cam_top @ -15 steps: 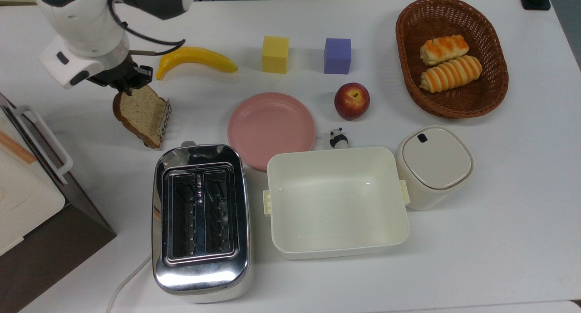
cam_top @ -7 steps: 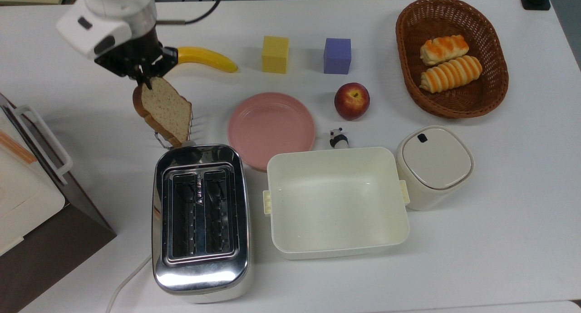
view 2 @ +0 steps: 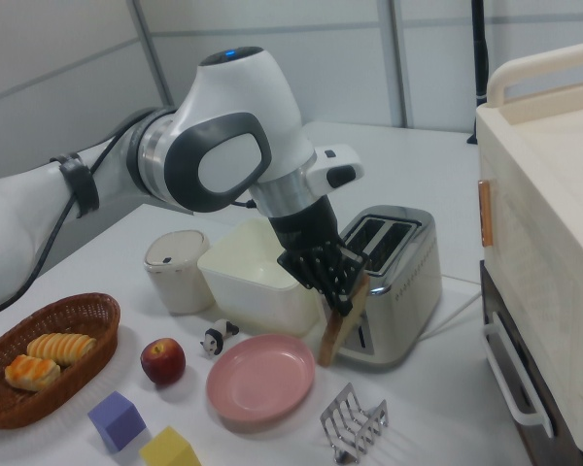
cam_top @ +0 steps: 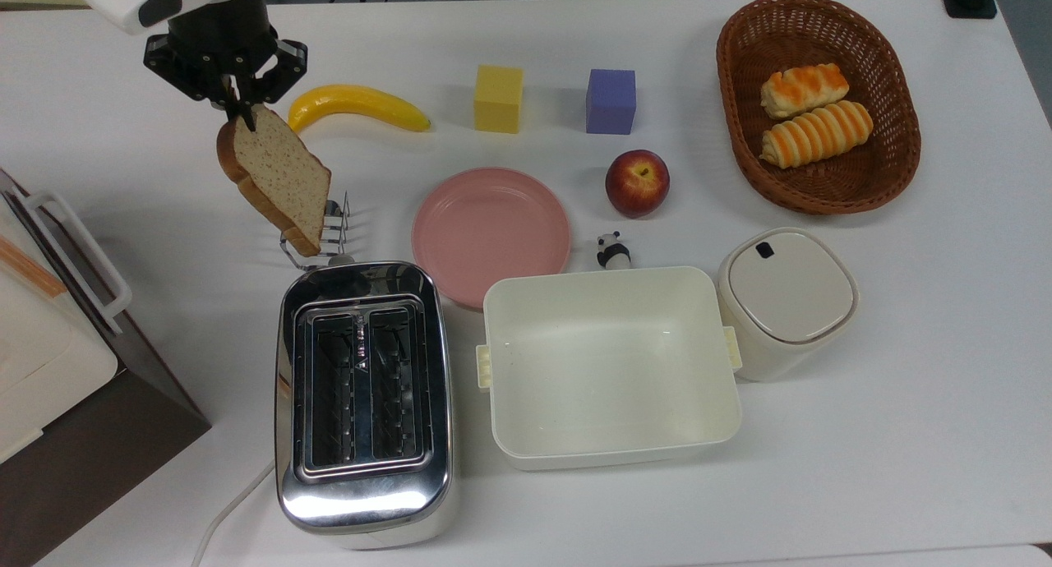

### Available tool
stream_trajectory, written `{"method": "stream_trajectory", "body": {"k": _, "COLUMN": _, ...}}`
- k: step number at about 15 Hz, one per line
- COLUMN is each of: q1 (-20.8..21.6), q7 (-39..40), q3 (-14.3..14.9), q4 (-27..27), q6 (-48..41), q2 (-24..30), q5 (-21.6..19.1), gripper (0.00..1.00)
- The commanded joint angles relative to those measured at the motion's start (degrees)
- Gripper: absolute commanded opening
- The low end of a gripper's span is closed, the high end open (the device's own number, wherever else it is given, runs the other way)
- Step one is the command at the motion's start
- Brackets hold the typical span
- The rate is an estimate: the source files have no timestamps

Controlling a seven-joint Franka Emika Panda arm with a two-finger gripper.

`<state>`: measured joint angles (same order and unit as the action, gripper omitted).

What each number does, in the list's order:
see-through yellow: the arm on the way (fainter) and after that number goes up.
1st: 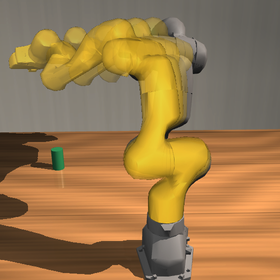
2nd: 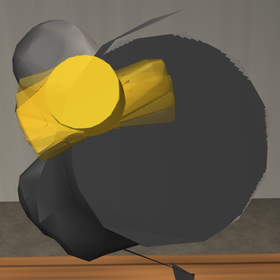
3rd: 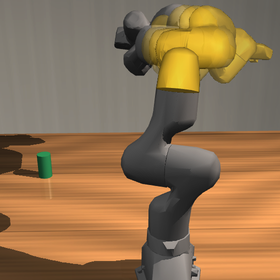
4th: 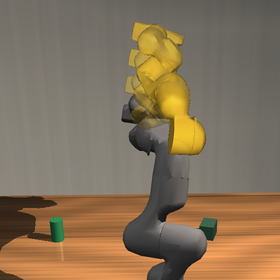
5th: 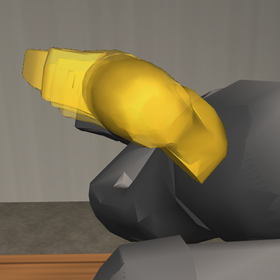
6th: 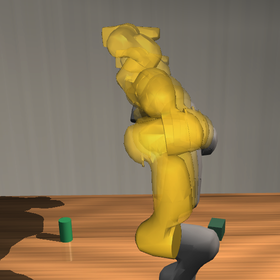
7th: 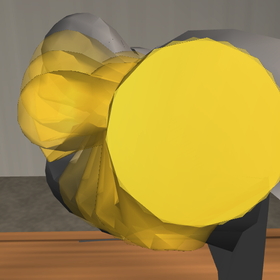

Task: Put the bread in the toaster
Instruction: 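Lift the bread slice up out of the metal rack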

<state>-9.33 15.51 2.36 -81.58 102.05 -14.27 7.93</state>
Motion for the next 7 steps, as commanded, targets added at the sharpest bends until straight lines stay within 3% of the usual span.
{"method": "stream_trajectory", "body": {"k": 1, "q1": -0.16, "q7": 0.04, "q3": -0.42, "q4": 0.71, "q6": 1.04, "q2": 2.22, "q5": 0.16, "gripper": 0.0}}
{"method": "stream_trajectory", "body": {"k": 7, "q1": 0.01, "q7": 0.13, "q3": -0.6, "q4": 3.35, "q6": 1.74, "q2": 2.75, "q5": -0.99, "gripper": 0.0}}
